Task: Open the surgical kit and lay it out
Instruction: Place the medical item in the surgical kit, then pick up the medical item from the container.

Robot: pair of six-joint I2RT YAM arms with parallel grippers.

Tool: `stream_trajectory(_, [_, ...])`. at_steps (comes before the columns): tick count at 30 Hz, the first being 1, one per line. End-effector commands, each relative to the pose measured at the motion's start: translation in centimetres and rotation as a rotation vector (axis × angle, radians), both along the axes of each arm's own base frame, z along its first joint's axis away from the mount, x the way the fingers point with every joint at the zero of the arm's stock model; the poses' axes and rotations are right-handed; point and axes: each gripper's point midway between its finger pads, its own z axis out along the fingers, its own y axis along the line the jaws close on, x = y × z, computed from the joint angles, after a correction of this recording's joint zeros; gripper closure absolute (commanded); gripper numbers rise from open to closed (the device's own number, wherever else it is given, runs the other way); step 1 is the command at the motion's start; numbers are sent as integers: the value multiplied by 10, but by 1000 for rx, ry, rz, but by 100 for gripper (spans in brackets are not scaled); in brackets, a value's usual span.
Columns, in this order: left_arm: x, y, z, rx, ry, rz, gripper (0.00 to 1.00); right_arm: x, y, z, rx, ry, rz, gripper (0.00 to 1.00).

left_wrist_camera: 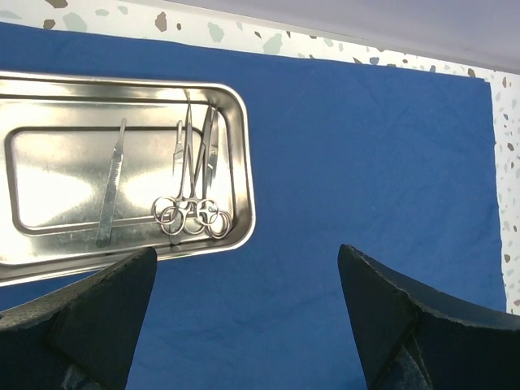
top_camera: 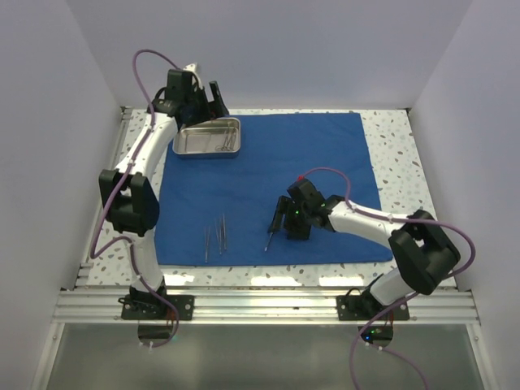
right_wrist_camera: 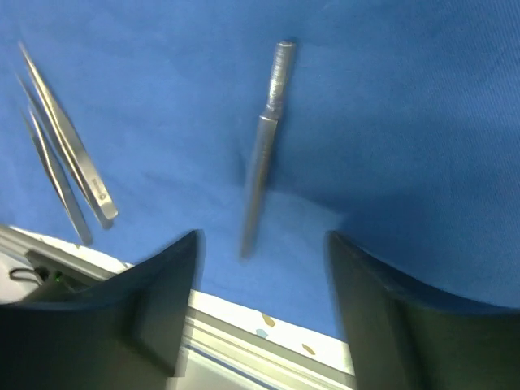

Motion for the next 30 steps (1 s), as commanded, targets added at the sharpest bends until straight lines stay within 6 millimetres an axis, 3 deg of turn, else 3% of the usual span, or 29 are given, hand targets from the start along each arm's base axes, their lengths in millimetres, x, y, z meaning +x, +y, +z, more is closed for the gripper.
stream_trajectory(1, [1,0,38,6,-107,-10,4,11,-4,4,-63,-33,-20,26])
stream_trajectory(4, [2,0,42,6,-115,-10,4,11,-10,9,-87,-42,-20,13])
stream_trajectory(8, [10,0,38,32,-118,-24,4,11,-18,31,-128,-77,5,13])
stream_trajectory(9, [16,2,45,45,-141,-21,3,16,-22,41,-146,-113,-3,13])
stream_trajectory(11, [25,10,28,106,-114,-23,3,19,-27,59,-172,-145,16,13])
stream_trajectory(12, [33,12,35,122,-137,-25,4,19,-30,67,-176,-160,19,13])
stream_trajectory(13, [40,17,11,166,-96,-42,5,21,-33,78,-181,-196,25,13])
stream_trajectory(14, [49,22,17,193,-119,-31,5,23,-34,90,-181,-215,27,13])
stream_trajectory(16, [60,27,-14,241,-75,-38,6,26,-38,102,-189,-246,24,13])
stream_trajectory(20, [76,45,-54,257,-25,-19,10,30,-42,123,-201,-280,11,13])
stream_trajectory(28, [82,60,-135,356,72,-48,13,37,-33,116,-212,-245,18,14])
stream_trajectory(30, [83,62,-145,361,82,-53,13,40,-28,113,-211,-231,22,15])
